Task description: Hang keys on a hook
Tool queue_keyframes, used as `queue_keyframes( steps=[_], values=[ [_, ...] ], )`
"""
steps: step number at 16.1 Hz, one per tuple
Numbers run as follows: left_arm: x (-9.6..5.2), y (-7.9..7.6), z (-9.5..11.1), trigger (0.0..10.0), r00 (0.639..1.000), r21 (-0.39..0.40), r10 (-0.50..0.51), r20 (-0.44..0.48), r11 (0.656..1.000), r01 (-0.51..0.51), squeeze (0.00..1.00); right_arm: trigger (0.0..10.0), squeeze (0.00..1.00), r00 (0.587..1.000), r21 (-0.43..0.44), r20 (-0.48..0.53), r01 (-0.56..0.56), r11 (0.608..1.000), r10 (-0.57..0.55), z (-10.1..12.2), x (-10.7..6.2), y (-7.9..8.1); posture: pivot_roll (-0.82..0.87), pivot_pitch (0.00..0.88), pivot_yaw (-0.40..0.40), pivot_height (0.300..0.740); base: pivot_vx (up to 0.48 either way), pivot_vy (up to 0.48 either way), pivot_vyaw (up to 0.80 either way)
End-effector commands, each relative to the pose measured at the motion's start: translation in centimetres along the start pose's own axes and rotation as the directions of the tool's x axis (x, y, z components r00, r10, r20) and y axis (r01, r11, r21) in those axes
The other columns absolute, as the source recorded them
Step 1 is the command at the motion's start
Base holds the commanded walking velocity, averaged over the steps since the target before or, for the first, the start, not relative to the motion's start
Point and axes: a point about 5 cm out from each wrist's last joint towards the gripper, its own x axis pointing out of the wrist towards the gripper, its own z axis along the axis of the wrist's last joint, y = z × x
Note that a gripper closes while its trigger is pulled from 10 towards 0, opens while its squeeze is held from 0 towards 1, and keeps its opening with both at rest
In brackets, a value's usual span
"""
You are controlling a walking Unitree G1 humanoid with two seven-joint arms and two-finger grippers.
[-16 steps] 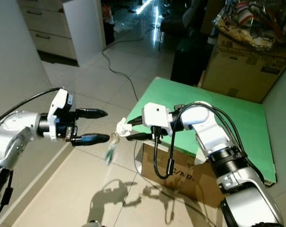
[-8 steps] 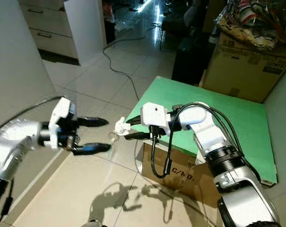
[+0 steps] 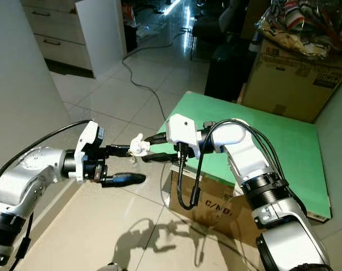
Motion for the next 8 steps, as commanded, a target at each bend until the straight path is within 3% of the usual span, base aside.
queue_keyframes(
  steps=[1,2,8],
  values=[
    [0.2,0.2,0.5,3.2,1.000,0.023,0.000,-0.003,1.000,0.000,0.00,0.0,0.00,1.000,-0.042,0.023,0.009,0.999,-0.008,1.3,-0.3,-0.6,0.03,0.003,0.019,0.740,0.000,0.000,0.00],
    [0.2,0.4,0.4,0.0,1.000,0.020,0.015,0.003,1.000,-0.015,0.00,0.0,0.00,0.999,-0.034,0.037,0.005,0.999,-0.004,1.5,-0.3,-0.5,0.03,0.003,0.019,0.740,0.000,0.000,0.00],
    [-0.4,0.7,0.6,0.0,0.999,0.025,0.042,0.015,0.999,-0.043,0.00,0.0,0.00,0.999,-0.023,-0.028,-0.020,1.000,0.019,0.5,-1.2,0.0,0.03,0.002,0.009,0.740,0.000,0.000,0.00]
  ],
)
